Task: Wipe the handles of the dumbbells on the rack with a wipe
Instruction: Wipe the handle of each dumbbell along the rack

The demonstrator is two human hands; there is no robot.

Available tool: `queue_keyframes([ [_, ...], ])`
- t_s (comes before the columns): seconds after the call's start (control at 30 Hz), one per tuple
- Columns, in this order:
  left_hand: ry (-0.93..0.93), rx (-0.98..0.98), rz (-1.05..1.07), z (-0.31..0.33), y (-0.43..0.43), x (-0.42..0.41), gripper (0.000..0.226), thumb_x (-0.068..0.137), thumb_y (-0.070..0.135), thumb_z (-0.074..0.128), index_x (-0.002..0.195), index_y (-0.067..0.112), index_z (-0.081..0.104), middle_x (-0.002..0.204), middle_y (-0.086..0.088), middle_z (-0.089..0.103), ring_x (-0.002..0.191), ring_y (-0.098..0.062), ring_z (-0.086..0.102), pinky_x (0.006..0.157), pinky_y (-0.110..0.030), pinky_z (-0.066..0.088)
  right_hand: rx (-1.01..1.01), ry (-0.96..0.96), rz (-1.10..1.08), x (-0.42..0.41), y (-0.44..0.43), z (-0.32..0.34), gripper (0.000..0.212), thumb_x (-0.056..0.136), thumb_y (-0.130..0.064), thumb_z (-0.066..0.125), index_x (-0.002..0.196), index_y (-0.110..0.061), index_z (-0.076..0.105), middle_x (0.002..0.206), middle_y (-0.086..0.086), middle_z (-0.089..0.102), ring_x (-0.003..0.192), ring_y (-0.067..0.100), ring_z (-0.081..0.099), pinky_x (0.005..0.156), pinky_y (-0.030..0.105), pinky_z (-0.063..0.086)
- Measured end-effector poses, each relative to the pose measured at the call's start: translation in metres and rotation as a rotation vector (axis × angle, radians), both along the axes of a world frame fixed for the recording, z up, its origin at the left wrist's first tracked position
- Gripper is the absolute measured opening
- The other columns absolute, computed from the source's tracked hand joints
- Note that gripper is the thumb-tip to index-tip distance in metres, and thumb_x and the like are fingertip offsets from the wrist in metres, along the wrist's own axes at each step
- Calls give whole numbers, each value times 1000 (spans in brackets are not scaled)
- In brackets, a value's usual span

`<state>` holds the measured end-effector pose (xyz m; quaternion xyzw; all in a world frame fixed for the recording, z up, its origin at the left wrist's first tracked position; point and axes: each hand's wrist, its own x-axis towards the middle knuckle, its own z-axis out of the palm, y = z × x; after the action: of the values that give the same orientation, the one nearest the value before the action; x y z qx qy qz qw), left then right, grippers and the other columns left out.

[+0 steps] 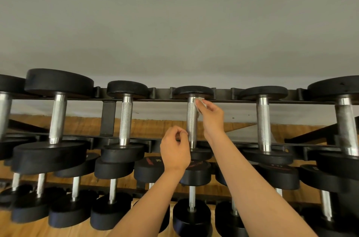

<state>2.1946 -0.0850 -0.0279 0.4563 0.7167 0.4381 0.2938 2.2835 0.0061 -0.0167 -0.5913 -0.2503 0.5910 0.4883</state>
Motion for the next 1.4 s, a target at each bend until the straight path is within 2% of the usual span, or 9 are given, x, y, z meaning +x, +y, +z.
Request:
queue_keyframes([
  [0.1,12,-1,0,0,0,0,22,93,12,51,74,19,60,74,4,61,70,-9,58,67,-30,51,-25,11,92,5,3,2,27,91,-24,64,116,-14,65,103,-9,64,104,9,55,87,20,40],
  [0.23,21,-2,6,0,-1,0,23,93,10,51,73,18,59,74,3,61,70,-10,58,67,-34,51,-75,21,240,10,7,4,41,90,-33,64,126,-13,61,125,2,63,121,19,53,112,41,35],
  [0.53,15,-5,6,0,0,0,22,92,12,50,73,18,59,73,3,60,69,-10,58,68,-36,52,-53,75,279,8,7,6,25,93,-26,61,113,-13,67,113,5,68,109,20,62,103,37,46],
  [0.7,17,-13,10,0,0,0,22,92,11,51,73,20,59,74,4,61,69,-10,58,68,-36,52,3,-86,160,5,2,12,16,89,-25,67,101,-15,68,96,-3,68,89,8,61,67,13,43],
  [0.93,8,-3,18,1,0,1,23,92,10,51,72,20,59,73,4,60,69,-11,58,67,-35,52,-61,-50,14,1,7,15,15,90,-20,66,101,-10,69,91,-2,66,79,3,57,56,10,39],
  [1.17,11,2,6,1,0,0,24,92,8,51,72,19,59,72,5,60,69,-10,58,64,-25,49,-108,-21,92,2,7,16,12,87,-26,70,91,-17,65,88,-5,64,82,7,58,65,16,42],
  [1.23,10,12,3,1,0,0,24,92,7,52,72,19,59,72,5,60,69,-10,58,64,-23,48,-82,-37,52,6,6,13,15,86,-23,70,96,-12,70,94,0,69,92,14,63,82,25,51],
  [1.3,10,13,5,1,0,0,25,92,7,52,72,19,59,72,5,60,69,-9,58,64,-24,48,-85,-25,57,8,5,11,11,84,-22,72,94,-16,70,97,0,71,99,16,63,93,31,49],
  [1.4,19,4,6,1,0,0,25,92,8,51,72,20,59,72,5,60,70,-9,58,65,-27,49,-105,-11,151,5,4,11,18,84,-24,73,100,-20,66,100,-5,67,99,13,60,86,27,44],
])
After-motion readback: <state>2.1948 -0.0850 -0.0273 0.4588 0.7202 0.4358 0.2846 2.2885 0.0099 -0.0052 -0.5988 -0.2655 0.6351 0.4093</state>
